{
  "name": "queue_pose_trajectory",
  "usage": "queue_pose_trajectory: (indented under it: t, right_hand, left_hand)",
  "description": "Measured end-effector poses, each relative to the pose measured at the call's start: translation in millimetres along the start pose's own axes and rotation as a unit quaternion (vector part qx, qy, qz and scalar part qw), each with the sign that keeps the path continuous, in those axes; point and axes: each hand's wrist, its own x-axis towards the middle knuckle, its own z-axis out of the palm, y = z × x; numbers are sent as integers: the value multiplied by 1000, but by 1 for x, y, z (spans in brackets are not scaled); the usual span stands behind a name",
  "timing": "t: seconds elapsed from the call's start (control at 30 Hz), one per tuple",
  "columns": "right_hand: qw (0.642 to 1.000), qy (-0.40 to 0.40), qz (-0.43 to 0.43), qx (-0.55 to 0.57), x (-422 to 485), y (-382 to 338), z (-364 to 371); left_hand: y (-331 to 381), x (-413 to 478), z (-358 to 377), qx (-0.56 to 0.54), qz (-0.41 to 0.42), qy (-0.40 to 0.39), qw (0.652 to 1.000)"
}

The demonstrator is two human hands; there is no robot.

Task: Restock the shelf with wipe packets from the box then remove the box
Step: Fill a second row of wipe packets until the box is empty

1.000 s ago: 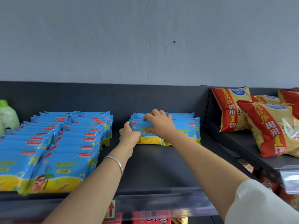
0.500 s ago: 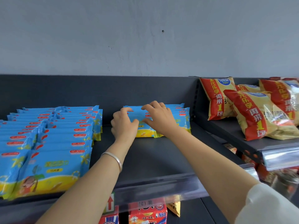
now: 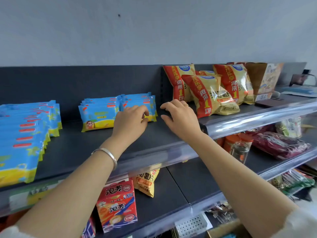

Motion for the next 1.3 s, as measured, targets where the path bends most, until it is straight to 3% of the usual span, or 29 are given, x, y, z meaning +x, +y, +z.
queue_pose_trajectory:
  t: [0.17,0.3,0.47,0.6,0.77,0.93,1.17,1.3]
  right_hand:
    - [999,2,13,-35,-85,72,-53]
    - [996,-40,43,-68,-160,126,-82]
    - [983,-127,96,-86,-254,174,-88]
    - [963,-211,152,-75,-321,196,-70]
    - [896,-367,240,-72,-375,215,-41]
    - [828,-473,297,-47,-406,230,-5]
    - [762,-563,318,-21,-450,239,58]
    - [745,-612,264,-1,-467,241,94]
  left_hand:
    - [100,-26,27,-10,101,40,994]
    - [173,-64,62,-12,161,29,987]
    - [231,-117,120,-22,207,-61,976]
    - [255,-156,169,-26,198,-205,958]
    - [262,-191,226,1,199,-336,921]
    - [250,-202,279,1,202,-442,874]
    - [239,-211,340,12,206,-515,832]
    - [250,-216,357,46,229,-490,840]
